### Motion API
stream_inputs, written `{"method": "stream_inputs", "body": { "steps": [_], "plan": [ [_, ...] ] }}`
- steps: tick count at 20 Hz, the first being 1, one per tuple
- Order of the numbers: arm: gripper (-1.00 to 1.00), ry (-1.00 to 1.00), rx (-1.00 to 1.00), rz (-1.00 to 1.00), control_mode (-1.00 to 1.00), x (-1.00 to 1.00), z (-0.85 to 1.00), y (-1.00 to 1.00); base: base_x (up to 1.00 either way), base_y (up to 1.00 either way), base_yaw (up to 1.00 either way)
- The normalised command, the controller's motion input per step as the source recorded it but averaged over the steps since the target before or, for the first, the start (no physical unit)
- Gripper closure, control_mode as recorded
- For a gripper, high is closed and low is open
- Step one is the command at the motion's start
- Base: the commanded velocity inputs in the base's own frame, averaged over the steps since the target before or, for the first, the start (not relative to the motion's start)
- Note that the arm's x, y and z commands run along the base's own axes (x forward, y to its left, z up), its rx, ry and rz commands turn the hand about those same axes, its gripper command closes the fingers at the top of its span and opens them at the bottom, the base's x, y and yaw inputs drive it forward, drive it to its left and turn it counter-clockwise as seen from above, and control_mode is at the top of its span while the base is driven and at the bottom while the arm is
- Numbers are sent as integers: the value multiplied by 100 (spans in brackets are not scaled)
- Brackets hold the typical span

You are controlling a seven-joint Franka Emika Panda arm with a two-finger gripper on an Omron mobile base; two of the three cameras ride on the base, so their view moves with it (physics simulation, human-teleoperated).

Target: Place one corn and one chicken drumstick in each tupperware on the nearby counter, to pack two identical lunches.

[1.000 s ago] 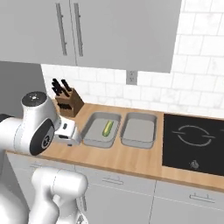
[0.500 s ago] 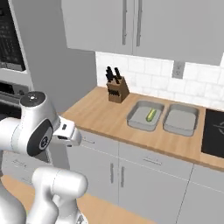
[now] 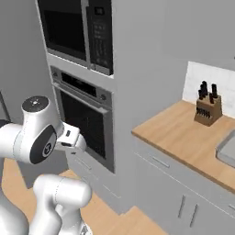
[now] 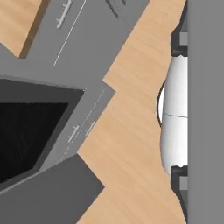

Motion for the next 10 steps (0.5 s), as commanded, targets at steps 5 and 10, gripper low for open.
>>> {"method": "stream_inputs", "body": {
  "steps": [5, 10],
  "plan": [
    [-100, 0, 0, 0, 100, 0, 0, 0, 6, 99, 59],
    [-100, 0, 0, 0, 100, 0, 0, 0, 8, 51, 84]
  ]
}}
